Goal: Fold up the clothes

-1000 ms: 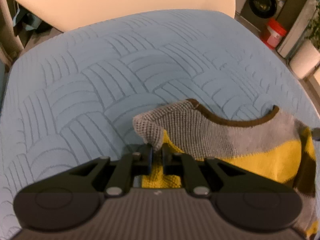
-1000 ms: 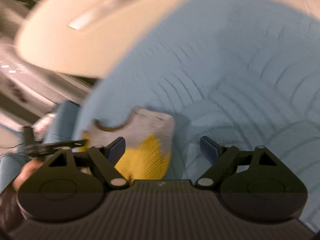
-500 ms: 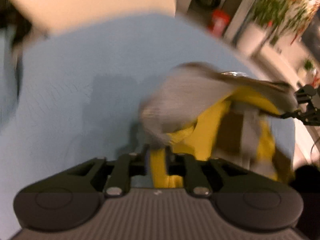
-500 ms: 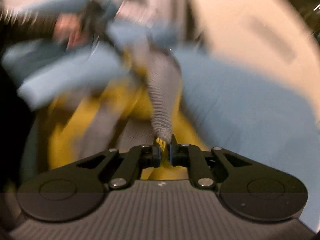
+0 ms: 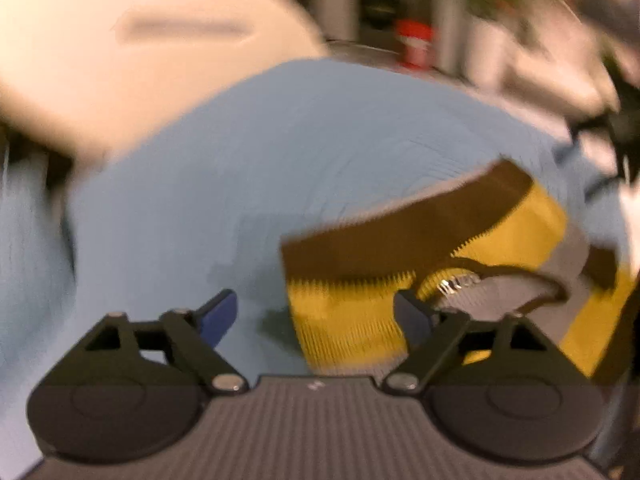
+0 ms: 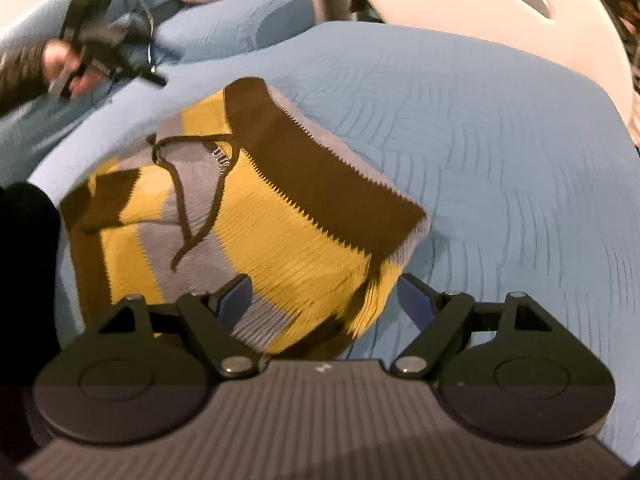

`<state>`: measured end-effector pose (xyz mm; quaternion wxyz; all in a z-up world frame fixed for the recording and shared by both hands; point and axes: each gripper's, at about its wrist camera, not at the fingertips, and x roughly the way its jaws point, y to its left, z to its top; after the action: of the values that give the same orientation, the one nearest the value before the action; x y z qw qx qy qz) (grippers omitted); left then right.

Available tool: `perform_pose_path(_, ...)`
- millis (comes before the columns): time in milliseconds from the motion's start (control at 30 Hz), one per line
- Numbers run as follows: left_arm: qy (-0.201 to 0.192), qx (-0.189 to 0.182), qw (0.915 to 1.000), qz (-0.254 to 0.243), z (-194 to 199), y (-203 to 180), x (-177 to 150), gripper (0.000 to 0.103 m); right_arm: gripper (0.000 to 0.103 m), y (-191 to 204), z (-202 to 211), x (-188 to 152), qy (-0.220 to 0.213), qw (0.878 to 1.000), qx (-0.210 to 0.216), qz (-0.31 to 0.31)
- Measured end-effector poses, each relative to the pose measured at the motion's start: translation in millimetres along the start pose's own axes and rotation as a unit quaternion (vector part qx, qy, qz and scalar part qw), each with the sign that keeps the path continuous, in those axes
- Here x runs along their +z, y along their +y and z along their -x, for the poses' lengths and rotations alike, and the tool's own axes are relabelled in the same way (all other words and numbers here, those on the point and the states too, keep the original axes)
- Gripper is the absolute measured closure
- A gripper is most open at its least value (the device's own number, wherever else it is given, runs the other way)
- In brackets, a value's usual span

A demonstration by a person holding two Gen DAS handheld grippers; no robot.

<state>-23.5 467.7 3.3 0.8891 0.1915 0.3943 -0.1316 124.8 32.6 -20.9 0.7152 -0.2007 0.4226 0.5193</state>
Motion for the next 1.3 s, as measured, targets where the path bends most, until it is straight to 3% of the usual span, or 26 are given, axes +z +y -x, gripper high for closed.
perform_pose_path(67,0.024,-0.032,0.9947,-0.095,-31,-7,24,0.011,0.021,-5,-14,10,0.014,1.0,0.004,0.021)
perform_pose_path(167,0.07,-0.081,0.985,-0.136,-74,-5,40,0.011,0.021,-9,-32,19,0.025,0.998,0.008,0.051)
perform_pose_path(333,0.138,-0.109,0.9762,-0.127,-132,10,31,0.012,0.021,-32,-66,44,0.038,0.995,0.032,0.084)
perform_pose_path(500,0.132,-0.128,0.976,-0.116,-141,15,27,0.01,0.021,-71,-106,56,0.068,0.995,0.045,0.066)
perform_pose_path(600,0.139,-0.138,0.9758,-0.098,-135,14,21,0.038,0.018,-79,-121,49,0.094,0.99,0.097,0.025)
perform_pose_path(633,0.138,-0.139,0.9749,-0.105,-128,13,20,0.055,0.019,-76,-121,48,0.093,0.99,0.105,0.029)
perform_pose_path(667,0.138,-0.14,0.974,-0.113,-122,11,20,0.069,0.033,-72,-120,48,0.101,0.988,0.115,0.027)
perform_pose_path(700,0.137,-0.14,0.9731,-0.121,-116,9,19,0.073,0.047,-66,-118,48,0.112,0.985,0.125,0.029)
perform_pose_path(733,0.132,-0.129,0.9742,-0.13,-109,7,19,0.078,0.075,-58,-112,49,0.112,0.985,0.125,0.042)
perform_pose_path(800,0.122,-0.107,0.9767,-0.14,-99,5,20,0.08,0.078,-45,-99,51,0.1,0.986,0.107,0.076)
perform_pose_path(867,0.095,-0.055,0.9864,-0.122,-87,11,31,0.081,0.08,-38,-87,55,0.081,0.988,0.077,0.102)
perform_pose_path(967,0.061,0.01,0.9934,-0.097,-70,19,49,0.082,0.081,-36,-55,80,0.012,0.992,-0.011,0.126)
perform_pose_path(1000,0.053,0.023,0.9937,-0.096,-65,18,51,0.082,0.081,-28,-45,83,-0.006,0.986,-0.054,0.157)
perform_pose_path(1033,0.034,0.047,0.9926,-0.107,-51,12,52,0.081,0.081,-15,-32,88,-0.03,0.971,-0.118,0.206)
perform_pose_path(1100,0.008,0.059,0.9895,-0.131,-20,-9,47,0.081,0.08,17,-17,77,-0.058,0.931,-0.201,0.298)
perform_pose_path(1167,-0.001,0.056,0.9862,-0.156,10,-39,30,0.08,0.079,47,-9,53,-0.071,0.89,-0.246,0.377)
perform_pose_path(1200,0.001,0.05,0.9856,-0.161,18,-51,20,0.08,0.079,67,-7,32,-0.075,0.862,-0.265,0.425)
perform_pose_path(1300,0.03,0.011,0.9847,-0.171,31,-97,-20,0.073,0.076,115,-12,-48,-0.065,0.804,-0.268,0.526)
